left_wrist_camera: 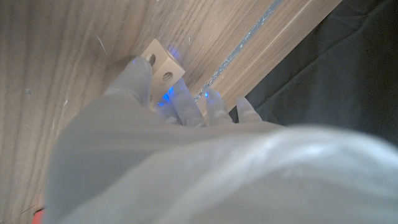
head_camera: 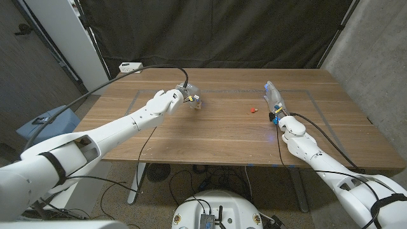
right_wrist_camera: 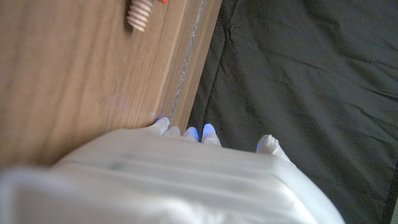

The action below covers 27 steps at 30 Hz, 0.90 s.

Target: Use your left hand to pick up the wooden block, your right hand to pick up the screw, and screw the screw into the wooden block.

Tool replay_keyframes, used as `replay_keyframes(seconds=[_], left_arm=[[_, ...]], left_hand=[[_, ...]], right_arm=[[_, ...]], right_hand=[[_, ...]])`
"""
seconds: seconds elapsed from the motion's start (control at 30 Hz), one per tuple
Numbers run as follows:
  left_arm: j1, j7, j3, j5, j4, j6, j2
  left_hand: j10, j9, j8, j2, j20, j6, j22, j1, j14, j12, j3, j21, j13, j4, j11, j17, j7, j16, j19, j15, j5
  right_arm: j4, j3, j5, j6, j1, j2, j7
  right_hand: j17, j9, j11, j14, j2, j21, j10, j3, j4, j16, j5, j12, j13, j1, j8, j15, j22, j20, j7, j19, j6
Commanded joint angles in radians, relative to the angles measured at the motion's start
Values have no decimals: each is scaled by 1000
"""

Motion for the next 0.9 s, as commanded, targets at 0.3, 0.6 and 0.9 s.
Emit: replay_keyframes(seconds=[0.3, 0.6, 0.9], left_arm=[[10, 31, -20, -24, -23, 42, -5], [45, 44, -52, -54, -68, 117, -11], [87, 89, -96, -119, -108, 163, -17]], left_hand=[[24, 4, 8, 5, -2, 29, 2, 13, 20, 7, -12, 4, 10, 4, 0, 3, 0, 3, 14, -96, -5], [27, 4, 5, 9, -9, 30, 2, 10, 23, 7, -15, 1, 13, 7, 1, 4, -1, 3, 9, -98, -6], [29, 4, 2, 14, -11, 30, 3, 7, 28, 6, -18, -1, 15, 10, 1, 6, -1, 4, 8, -103, -6]], right_arm=[[13, -1, -2, 3, 7, 1, 4], [12, -1, -4, 1, 11, -5, 8], [3, -6, -11, -1, 9, -14, 14]], right_hand=[[3, 5, 1, -46, 3, 8, -3, 7, 0, 4, 0, 8, 2, 7, 4, -1, 4, 1, -6, 4, 6], [3, 5, 0, -46, 3, 8, -3, 8, 0, 4, 0, 7, 2, 6, 3, -1, 4, 0, -5, 5, 6], [3, 5, 2, -45, 3, 9, -4, 9, 0, 4, 0, 7, 2, 6, 3, -2, 4, 0, -5, 9, 7]])
